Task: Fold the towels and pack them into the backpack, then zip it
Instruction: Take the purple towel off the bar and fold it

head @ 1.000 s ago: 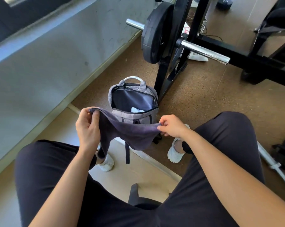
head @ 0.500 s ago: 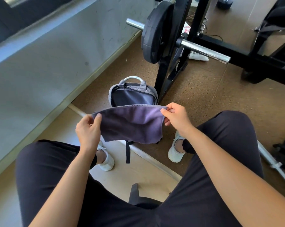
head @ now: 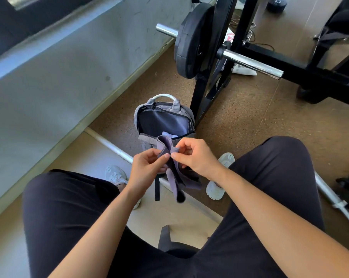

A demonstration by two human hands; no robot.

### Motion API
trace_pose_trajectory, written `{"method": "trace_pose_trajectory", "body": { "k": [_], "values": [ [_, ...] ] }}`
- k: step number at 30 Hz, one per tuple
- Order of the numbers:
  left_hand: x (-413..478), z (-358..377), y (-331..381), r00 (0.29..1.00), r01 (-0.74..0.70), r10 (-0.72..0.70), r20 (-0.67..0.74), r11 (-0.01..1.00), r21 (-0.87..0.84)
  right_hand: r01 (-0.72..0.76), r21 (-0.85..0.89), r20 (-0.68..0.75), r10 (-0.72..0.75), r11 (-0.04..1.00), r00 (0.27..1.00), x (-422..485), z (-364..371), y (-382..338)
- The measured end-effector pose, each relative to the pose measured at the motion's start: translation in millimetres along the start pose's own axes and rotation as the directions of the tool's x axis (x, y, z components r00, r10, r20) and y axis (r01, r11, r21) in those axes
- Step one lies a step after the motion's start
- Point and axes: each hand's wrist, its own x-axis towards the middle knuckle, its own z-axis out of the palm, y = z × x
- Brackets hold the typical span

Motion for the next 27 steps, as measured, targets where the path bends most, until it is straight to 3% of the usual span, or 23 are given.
{"method": "trace_pose_trajectory", "body": {
  "k": [3,9,14,19,21,24,27],
  "values": [
    [-2.0,-0.5,2.4,0.999,-0.039,0.040,0.025,0.999,-0.014,0.051,-0.087,0.033,-0.048,0.995,0.998,-0.6,5.3,-2.3],
    [-4.1,-7.1,3.3,0.993,-0.094,0.095,0.068,0.995,-0.013,0.065,-0.078,0.097,-0.058,0.995,0.994,-3.6,5.5,-6.4],
    [-1.8,-7.2,-2.6,0.979,-0.200,0.191,0.070,0.966,0.162,-0.024,0.017,0.113,0.022,1.000,0.993,-3.3,5.1,-8.9],
    [3.3,-11.2,-5.8,0.986,-0.169,0.166,0.035,0.976,0.135,0.182,-0.177,-0.048,-0.193,0.967,0.980,0.6,-0.3,-8.3],
    [1.0,-11.4,-2.6,0.984,-0.173,0.165,0.071,0.978,0.118,0.235,-0.236,0.020,-0.237,0.943,0.971,0.6,-3.0,-11.8],
    [-0.6,-11.4,0.6,0.969,-0.225,0.208,0.136,0.966,0.130,0.195,-0.284,0.192,-0.144,0.939,0.971,-2.2,1.6,-13.3],
    [-0.1,-12.6,0.1,0.955,-0.276,0.255,0.150,0.951,0.142,0.003,-0.215,0.222,0.046,0.977,0.974,-3.0,4.6,-14.0]
  ]
}}
